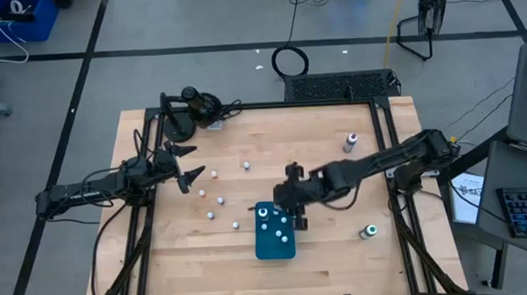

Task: Pick & Place food coloring
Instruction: Put the black big food coloring bottle into the blue bin

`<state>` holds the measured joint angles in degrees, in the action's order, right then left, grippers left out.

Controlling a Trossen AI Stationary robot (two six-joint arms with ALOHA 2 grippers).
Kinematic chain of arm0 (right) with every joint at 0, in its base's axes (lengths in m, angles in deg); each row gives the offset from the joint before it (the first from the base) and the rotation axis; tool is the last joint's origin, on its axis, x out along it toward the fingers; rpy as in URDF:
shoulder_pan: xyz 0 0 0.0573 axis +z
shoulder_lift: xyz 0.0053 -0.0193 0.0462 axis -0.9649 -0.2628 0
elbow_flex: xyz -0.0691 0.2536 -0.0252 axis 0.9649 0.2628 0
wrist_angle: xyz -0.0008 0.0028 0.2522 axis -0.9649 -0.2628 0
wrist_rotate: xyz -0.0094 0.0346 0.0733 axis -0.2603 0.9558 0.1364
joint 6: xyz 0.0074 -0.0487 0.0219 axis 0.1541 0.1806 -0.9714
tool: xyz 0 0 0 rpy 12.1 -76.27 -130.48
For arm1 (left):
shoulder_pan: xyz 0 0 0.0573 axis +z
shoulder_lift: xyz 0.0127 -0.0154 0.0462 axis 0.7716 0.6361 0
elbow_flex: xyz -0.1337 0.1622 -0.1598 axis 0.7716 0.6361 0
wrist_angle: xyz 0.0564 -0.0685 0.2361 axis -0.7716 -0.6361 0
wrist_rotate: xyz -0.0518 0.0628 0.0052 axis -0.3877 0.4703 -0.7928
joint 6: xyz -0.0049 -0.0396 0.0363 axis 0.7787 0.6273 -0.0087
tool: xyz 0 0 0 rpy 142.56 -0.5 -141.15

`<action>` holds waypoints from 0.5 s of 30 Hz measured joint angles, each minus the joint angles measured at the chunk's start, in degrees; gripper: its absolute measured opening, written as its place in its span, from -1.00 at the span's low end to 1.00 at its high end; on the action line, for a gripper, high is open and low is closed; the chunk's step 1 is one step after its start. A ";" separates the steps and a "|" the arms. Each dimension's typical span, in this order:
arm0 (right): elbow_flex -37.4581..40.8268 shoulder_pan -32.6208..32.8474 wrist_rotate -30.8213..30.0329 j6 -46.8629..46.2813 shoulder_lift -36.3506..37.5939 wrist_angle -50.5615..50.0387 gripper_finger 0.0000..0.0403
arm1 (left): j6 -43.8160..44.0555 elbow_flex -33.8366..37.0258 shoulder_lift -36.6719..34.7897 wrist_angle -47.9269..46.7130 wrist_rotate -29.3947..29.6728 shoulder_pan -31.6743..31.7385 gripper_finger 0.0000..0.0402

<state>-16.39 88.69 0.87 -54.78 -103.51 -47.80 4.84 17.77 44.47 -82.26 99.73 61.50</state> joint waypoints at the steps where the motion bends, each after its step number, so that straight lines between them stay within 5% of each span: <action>1: -0.57 0.61 -0.06 -1.37 -0.55 -1.54 -0.37 | 0.00 0.00 0.00 -0.01 0.00 0.00 0.94; 15: -7.60 1.46 -1.57 -1.95 -12.22 -11.28 -0.37 | 0.00 0.00 0.02 -0.03 0.00 0.00 0.94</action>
<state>-23.99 90.15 -0.70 -56.72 -115.73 -59.07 4.84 17.77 44.50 -82.28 99.73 61.50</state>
